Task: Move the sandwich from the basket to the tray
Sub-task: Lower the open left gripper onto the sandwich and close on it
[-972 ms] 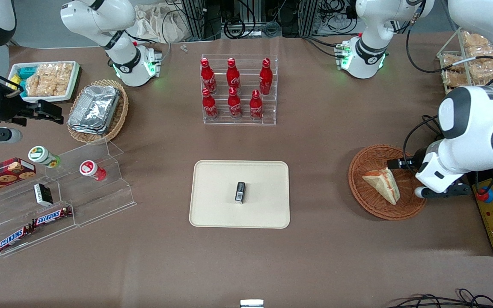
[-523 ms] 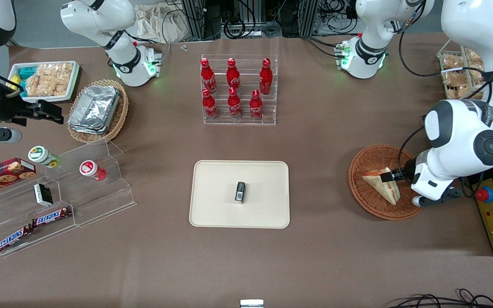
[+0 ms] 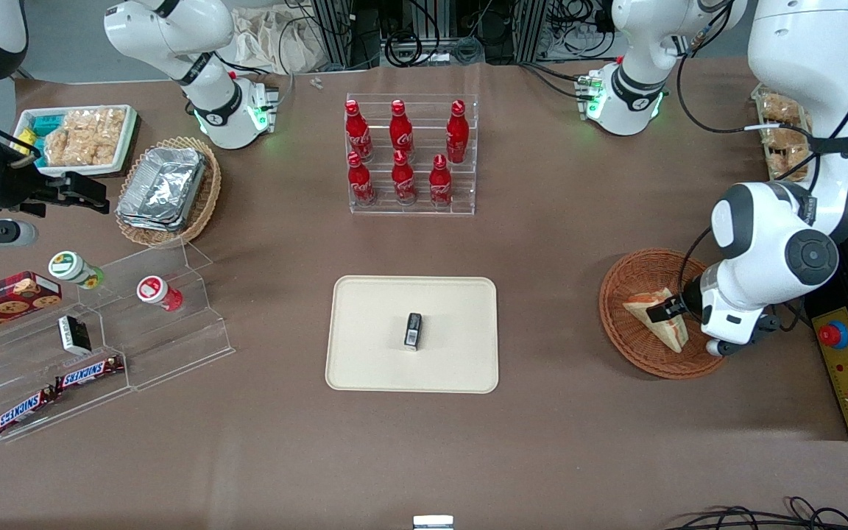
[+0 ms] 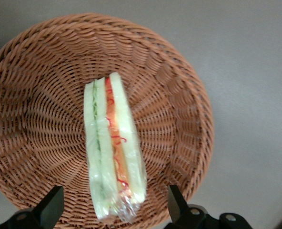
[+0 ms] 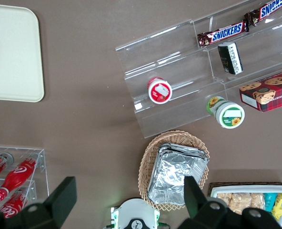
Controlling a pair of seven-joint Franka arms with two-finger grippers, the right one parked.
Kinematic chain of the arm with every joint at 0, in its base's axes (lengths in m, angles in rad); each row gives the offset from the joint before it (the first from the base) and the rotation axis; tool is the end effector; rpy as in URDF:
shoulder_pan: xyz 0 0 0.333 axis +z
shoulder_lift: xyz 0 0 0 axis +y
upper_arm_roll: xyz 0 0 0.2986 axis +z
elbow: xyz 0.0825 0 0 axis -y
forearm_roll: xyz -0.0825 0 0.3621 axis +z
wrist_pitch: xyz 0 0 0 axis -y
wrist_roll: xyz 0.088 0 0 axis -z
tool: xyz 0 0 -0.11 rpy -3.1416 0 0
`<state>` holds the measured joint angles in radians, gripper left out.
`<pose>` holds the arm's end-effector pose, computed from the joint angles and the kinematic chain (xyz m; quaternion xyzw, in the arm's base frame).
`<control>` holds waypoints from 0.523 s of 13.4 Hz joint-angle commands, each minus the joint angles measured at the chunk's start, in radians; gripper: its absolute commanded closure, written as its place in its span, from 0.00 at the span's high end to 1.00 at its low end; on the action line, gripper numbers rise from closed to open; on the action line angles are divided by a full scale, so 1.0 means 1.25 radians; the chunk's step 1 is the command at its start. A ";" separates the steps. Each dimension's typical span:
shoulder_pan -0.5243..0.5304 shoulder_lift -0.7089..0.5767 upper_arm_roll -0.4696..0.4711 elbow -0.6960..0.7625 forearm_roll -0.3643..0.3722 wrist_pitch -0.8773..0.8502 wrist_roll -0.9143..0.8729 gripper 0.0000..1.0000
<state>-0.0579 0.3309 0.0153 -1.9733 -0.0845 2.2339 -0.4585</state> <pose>0.5787 -0.0277 0.2917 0.9715 0.2324 -0.0413 0.0202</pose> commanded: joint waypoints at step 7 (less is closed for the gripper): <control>0.013 0.015 -0.004 -0.029 -0.013 0.077 -0.065 0.97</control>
<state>-0.0460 0.3528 0.0161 -1.9949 -0.0869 2.3034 -0.5196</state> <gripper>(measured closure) 0.022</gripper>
